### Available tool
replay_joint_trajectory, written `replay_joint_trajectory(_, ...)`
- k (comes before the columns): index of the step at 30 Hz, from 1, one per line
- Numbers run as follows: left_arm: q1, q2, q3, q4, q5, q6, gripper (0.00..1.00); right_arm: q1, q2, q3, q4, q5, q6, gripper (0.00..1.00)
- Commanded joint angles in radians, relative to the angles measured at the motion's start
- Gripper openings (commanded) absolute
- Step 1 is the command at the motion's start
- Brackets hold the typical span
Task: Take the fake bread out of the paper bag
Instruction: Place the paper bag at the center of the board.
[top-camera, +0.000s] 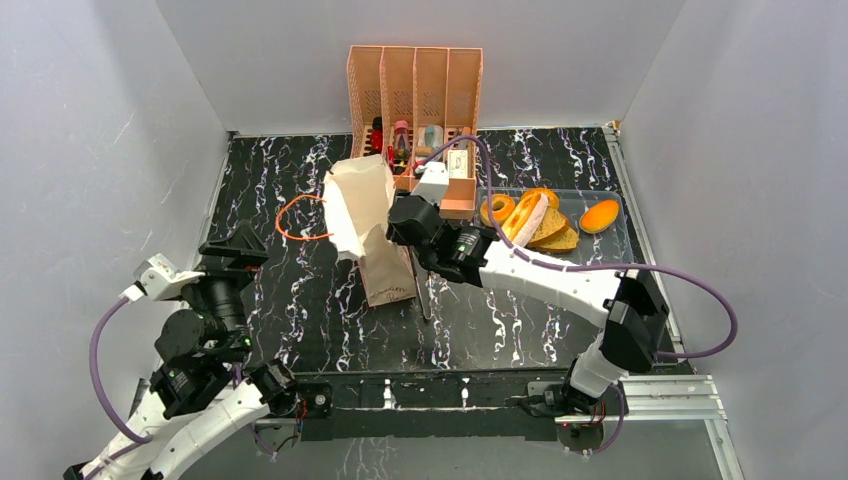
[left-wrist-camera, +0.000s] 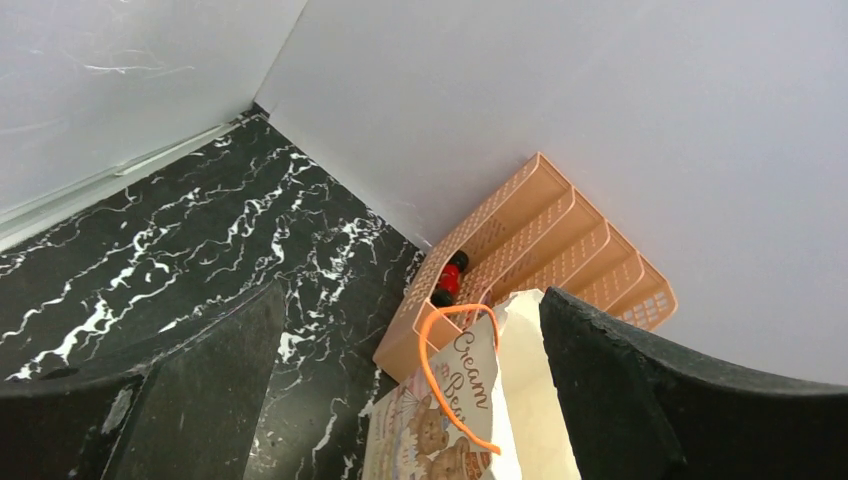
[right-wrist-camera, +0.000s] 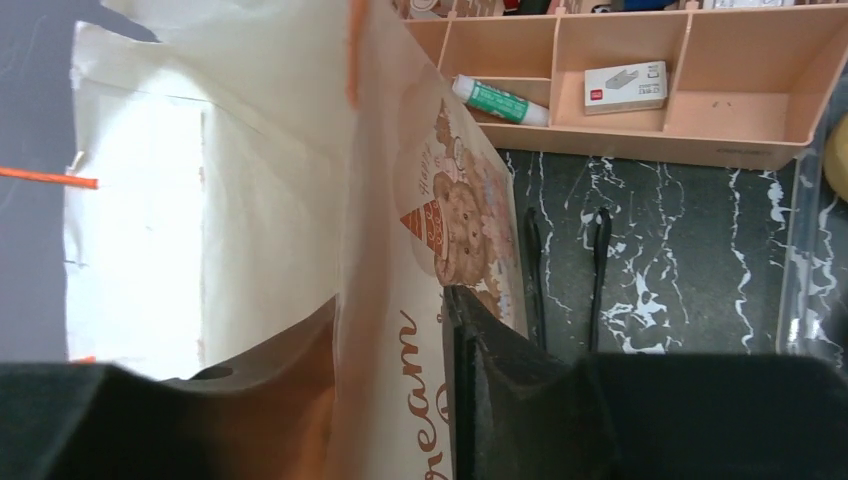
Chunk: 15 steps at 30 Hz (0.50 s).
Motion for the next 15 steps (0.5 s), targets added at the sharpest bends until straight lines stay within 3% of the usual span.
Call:
replay_joint_trajectory(1,-0.001,-0.021,-0.045,0.118,-0.052,0.096,0.98,-0.001,-0.079,-0.033,0.065,0.027,-0.043,0.37)
replay_joint_trajectory(5,-0.001,-0.022,-0.062,0.137,-0.059,0.111,0.98,-0.001,-0.1,-0.019,0.051,0.032,-0.085,0.46)
replay_joint_trajectory(15,-0.001,-0.008,-0.091,0.191,-0.077,0.162,0.98,0.005,-0.149,0.035,0.009,0.005,-0.149,0.5)
